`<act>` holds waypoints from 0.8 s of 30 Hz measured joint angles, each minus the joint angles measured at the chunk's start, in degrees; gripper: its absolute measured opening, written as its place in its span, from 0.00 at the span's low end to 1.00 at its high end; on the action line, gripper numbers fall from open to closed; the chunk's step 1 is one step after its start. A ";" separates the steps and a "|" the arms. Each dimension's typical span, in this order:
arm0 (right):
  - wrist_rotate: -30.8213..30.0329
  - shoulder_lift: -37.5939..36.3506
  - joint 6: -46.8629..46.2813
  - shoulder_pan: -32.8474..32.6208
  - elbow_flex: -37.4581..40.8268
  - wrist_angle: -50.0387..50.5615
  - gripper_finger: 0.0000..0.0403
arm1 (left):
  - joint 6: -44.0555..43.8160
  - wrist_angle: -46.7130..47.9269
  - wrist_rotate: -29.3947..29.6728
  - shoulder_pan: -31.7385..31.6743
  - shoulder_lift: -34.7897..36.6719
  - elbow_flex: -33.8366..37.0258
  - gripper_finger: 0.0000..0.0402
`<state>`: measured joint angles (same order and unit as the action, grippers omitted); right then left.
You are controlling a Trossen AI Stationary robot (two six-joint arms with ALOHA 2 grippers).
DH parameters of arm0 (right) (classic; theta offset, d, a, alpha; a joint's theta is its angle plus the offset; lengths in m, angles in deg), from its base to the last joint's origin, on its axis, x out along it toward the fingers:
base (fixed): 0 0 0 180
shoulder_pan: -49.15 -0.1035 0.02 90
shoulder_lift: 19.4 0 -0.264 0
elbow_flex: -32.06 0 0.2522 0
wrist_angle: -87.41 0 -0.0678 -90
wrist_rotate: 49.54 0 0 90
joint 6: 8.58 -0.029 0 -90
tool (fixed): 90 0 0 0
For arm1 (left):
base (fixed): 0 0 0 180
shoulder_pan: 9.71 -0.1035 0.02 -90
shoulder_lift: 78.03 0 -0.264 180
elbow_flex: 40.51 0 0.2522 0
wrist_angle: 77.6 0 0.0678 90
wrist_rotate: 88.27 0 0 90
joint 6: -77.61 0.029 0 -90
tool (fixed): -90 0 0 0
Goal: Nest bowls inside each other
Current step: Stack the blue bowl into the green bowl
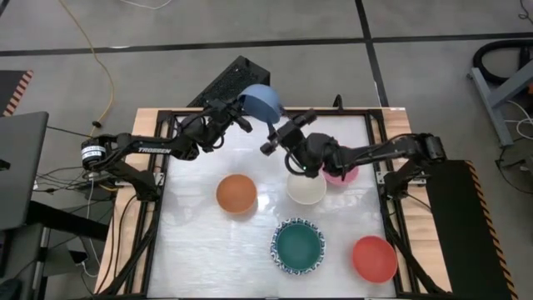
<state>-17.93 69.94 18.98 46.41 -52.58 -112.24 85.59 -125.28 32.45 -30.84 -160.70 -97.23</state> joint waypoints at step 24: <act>-4.72 -0.07 -5.10 4.03 -0.04 6.25 0.19 | -2.88 0.20 -5.18 1.06 0.00 0.00 0.01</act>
<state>-22.65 69.88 13.88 50.44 -52.62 -105.99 82.71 -125.07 27.27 -29.77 -160.70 -97.23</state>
